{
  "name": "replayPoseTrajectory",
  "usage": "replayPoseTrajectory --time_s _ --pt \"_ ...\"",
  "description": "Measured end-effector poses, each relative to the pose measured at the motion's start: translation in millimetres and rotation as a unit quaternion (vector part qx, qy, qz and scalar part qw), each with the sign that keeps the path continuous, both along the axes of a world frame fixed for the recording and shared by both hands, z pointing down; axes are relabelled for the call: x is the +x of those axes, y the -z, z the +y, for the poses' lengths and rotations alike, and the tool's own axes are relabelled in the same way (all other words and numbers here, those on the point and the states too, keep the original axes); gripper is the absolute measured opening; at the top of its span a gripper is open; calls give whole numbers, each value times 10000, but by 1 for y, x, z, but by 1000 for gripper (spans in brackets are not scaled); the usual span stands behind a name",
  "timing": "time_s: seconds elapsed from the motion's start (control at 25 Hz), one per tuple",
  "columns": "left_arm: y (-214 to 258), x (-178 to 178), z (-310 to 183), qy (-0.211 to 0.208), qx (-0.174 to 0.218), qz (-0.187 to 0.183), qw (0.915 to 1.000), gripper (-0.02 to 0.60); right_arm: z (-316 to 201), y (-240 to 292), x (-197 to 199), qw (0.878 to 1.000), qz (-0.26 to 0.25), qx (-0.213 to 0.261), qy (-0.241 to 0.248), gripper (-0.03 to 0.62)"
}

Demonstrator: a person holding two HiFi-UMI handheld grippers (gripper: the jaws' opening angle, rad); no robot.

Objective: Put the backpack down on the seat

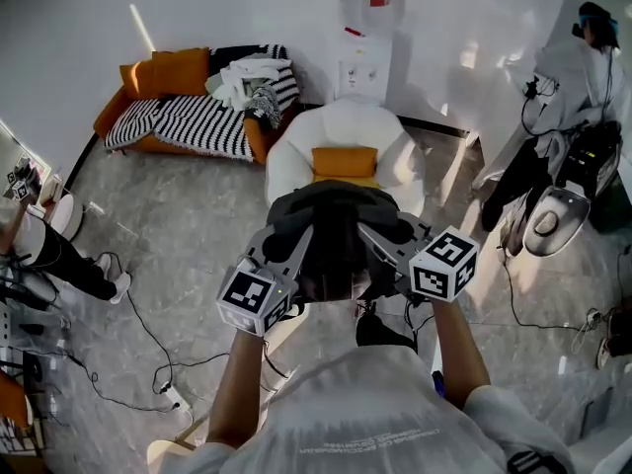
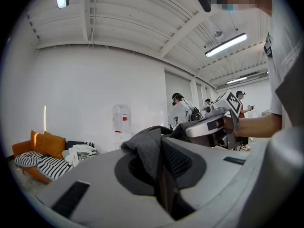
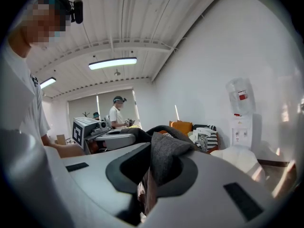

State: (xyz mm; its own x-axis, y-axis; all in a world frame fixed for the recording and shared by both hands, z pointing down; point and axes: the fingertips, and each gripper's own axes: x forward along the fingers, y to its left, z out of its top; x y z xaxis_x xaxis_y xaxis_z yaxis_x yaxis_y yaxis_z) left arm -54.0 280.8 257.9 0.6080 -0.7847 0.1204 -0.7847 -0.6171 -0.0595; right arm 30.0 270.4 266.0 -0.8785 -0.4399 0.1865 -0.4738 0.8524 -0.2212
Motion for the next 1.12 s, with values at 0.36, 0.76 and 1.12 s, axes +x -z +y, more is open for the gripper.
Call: replayPoseTrajectory --time_s 0.36,0.76,1.12 --pt "10 19 -72 135 -64 41 9999 46 -79 13 18 9997 -195 -15 115 31" --pt "10 41 -145 371 -163 -67 9992 46 -157 13 39 9984 -356 -235 373 31" --pt "4 51 -205 702 -271 40 9972 46 -219 10 46 9948 -613 -330 737 31"
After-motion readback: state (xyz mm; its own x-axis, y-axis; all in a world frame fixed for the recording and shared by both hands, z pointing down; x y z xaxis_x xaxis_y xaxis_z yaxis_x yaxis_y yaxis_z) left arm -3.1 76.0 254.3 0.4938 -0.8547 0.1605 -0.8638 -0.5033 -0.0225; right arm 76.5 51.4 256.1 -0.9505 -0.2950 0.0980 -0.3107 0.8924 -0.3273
